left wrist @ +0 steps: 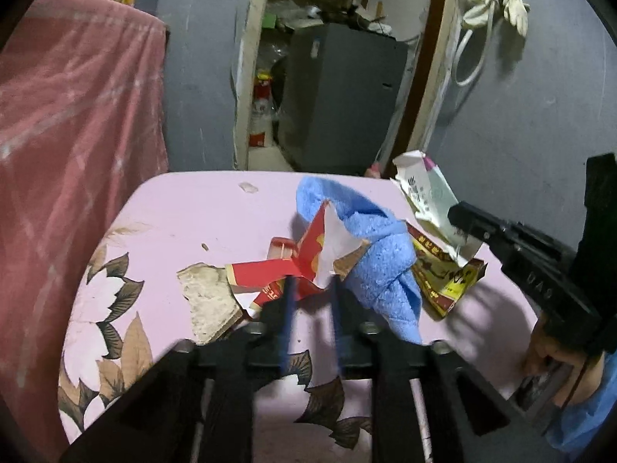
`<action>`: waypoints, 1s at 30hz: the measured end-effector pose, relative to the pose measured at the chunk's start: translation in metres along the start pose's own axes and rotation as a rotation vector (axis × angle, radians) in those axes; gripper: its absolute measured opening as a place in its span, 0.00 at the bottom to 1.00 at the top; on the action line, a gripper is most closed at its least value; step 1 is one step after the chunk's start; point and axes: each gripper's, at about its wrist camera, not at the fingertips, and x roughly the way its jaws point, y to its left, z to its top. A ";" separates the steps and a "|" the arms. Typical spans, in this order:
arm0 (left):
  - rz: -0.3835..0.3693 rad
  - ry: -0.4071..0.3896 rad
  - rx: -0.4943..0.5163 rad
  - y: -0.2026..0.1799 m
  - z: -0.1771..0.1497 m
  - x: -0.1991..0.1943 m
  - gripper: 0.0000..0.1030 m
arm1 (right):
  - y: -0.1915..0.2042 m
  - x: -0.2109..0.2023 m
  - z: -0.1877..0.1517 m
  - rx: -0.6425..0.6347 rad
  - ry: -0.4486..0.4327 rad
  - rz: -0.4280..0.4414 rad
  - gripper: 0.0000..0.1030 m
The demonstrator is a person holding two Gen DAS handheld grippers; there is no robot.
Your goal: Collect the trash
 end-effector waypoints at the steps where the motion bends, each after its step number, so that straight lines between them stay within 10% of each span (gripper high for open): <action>1: -0.002 0.001 0.004 0.000 0.000 0.002 0.32 | 0.000 0.000 0.001 -0.001 -0.001 0.001 0.03; 18: 0.081 0.103 0.142 0.002 0.002 0.046 0.33 | -0.006 0.003 0.008 0.021 0.007 0.007 0.03; 30: 0.115 0.048 0.075 0.011 0.006 0.039 0.07 | -0.008 0.004 0.006 0.030 0.023 0.022 0.03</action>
